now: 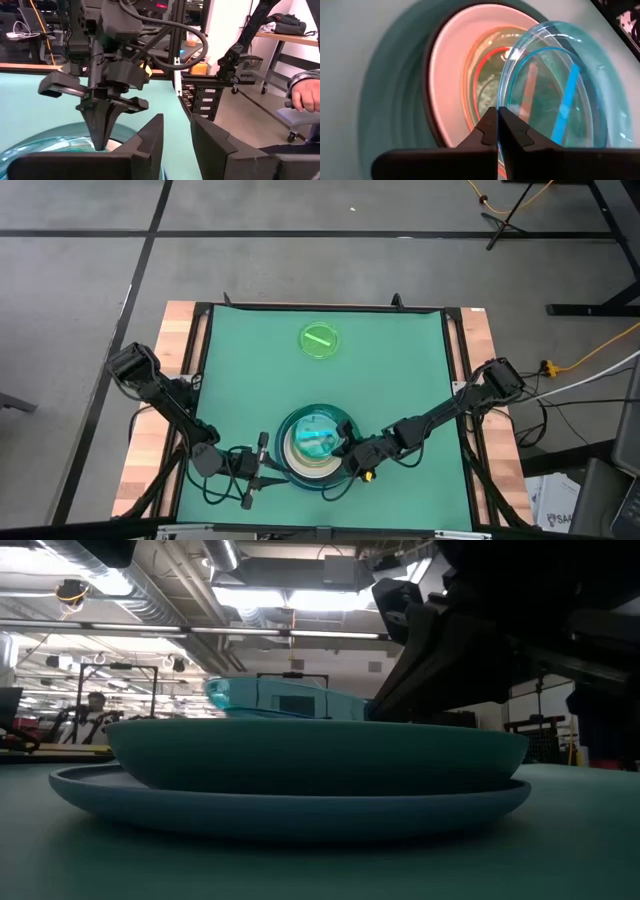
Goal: Stack plastic plates
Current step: Stack the blue transparent plate on top of the orange transparent plate
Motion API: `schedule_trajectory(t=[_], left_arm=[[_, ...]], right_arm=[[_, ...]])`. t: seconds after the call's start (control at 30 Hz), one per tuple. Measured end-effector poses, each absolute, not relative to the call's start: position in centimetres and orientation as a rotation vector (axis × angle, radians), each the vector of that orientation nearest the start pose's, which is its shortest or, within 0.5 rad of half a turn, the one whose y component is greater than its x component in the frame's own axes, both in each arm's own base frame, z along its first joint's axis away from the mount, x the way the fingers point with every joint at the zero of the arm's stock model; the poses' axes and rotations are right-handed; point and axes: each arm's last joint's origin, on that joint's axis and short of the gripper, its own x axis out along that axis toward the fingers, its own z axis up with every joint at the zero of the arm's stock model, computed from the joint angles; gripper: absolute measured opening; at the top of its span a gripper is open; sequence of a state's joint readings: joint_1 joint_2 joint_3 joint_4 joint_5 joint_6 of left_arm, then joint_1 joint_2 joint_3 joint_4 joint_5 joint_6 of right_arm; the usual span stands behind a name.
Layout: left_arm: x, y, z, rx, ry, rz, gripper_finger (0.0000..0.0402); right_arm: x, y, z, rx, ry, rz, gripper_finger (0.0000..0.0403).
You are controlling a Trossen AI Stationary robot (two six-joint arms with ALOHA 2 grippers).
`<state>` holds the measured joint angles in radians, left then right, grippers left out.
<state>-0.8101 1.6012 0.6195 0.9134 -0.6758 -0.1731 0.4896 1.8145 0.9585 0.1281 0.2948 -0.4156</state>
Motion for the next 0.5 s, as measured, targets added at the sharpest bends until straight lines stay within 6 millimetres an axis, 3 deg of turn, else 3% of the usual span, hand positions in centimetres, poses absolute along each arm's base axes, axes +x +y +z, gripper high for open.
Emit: schedule_trajectory(t=[0.5], left_arm=[[22.27, -20.77, 19.05, -0.126, 0.063, -0.13, 0.0092]], right_arm=[[32.49, 16.23, 15.28, -0.516, 0.618, 0.29, 0.0001]])
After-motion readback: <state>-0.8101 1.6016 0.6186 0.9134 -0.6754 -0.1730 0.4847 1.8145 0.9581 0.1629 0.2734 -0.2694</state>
